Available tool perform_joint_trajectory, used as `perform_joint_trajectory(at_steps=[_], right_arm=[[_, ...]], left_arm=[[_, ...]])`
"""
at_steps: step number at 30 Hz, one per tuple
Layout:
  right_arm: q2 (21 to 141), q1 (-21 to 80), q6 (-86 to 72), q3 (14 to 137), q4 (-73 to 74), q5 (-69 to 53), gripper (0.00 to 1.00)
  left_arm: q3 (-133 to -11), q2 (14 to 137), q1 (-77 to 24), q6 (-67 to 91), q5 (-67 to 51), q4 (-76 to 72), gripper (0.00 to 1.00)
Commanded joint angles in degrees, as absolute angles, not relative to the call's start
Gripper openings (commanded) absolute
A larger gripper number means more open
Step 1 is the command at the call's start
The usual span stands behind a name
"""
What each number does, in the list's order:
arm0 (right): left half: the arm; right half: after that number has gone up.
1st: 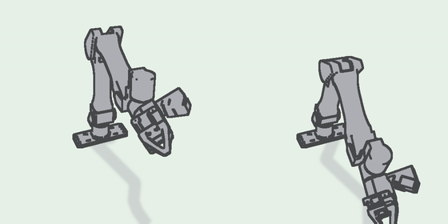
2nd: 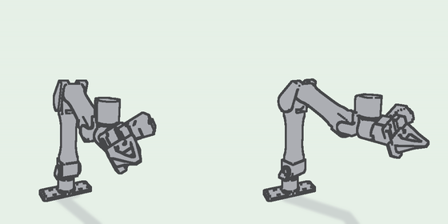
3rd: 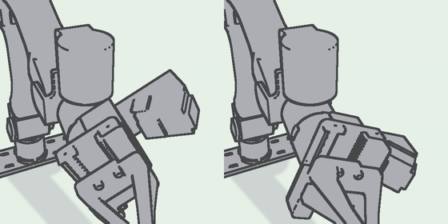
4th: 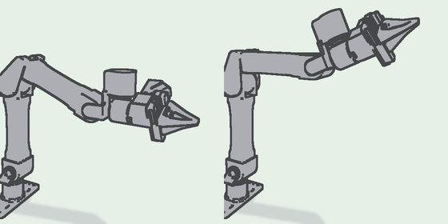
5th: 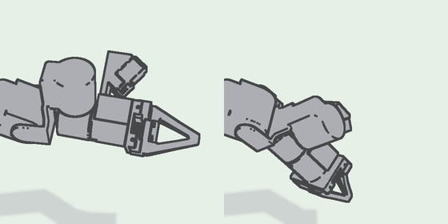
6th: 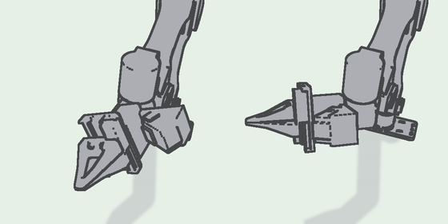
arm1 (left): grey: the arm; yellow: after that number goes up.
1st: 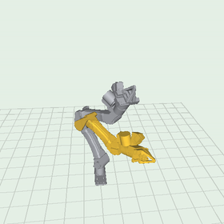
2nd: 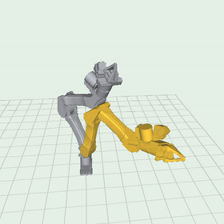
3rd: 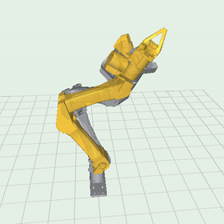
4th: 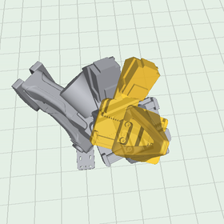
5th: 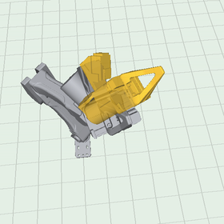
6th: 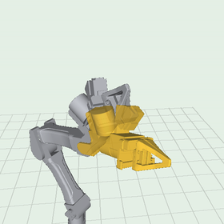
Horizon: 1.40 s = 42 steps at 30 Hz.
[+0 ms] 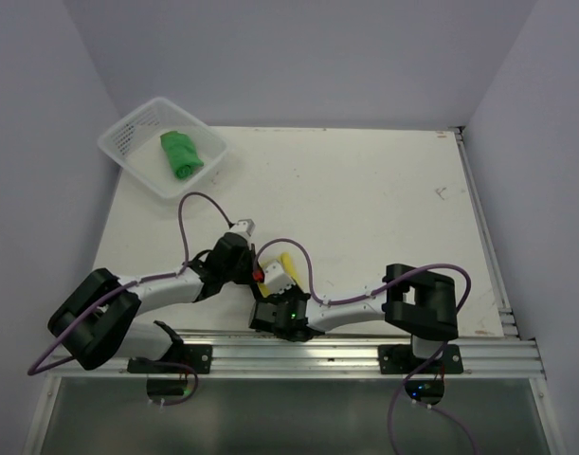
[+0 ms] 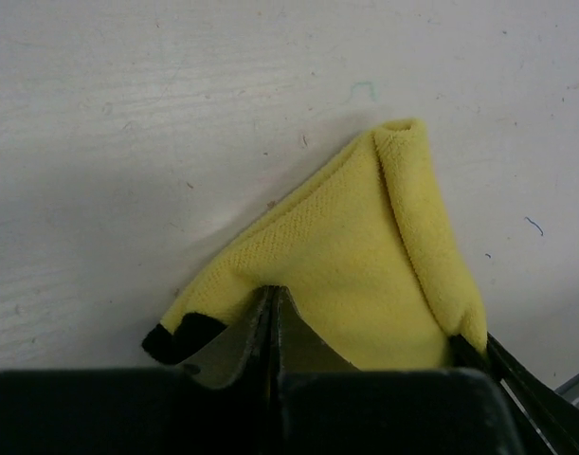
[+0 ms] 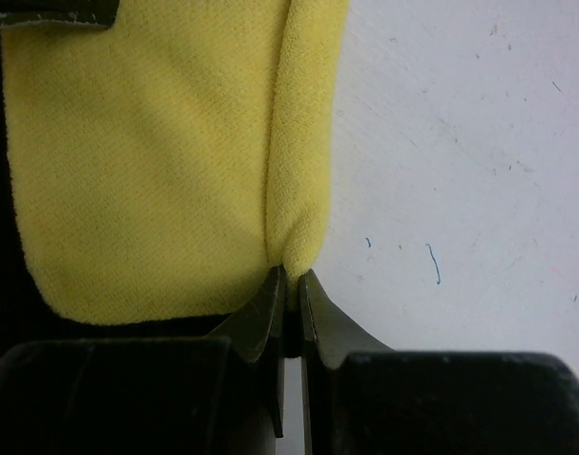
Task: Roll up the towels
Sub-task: Roll the towel
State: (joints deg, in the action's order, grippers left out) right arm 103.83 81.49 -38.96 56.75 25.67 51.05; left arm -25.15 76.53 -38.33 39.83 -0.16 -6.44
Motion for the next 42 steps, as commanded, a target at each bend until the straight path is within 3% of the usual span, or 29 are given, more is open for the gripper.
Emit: perform_joint_trajectory(at_steps=[1,24,42], right_arm=[[104.32,82.44,-39.20,58.44,27.59,50.01,0.00],[117.15,83.85,-36.47,73.20,43.06,50.54,0.00],[122.70,83.85,-35.07,77.61,46.05,48.96,0.00]], left_arm=[[-26.19,77.96,-38.14,38.85,5.18,-5.71,0.03],[-26.19,77.70,-38.06,36.48,3.96,-8.96,0.05],[-30.67,71.28,-38.06,35.42,0.53,-7.56,0.28]])
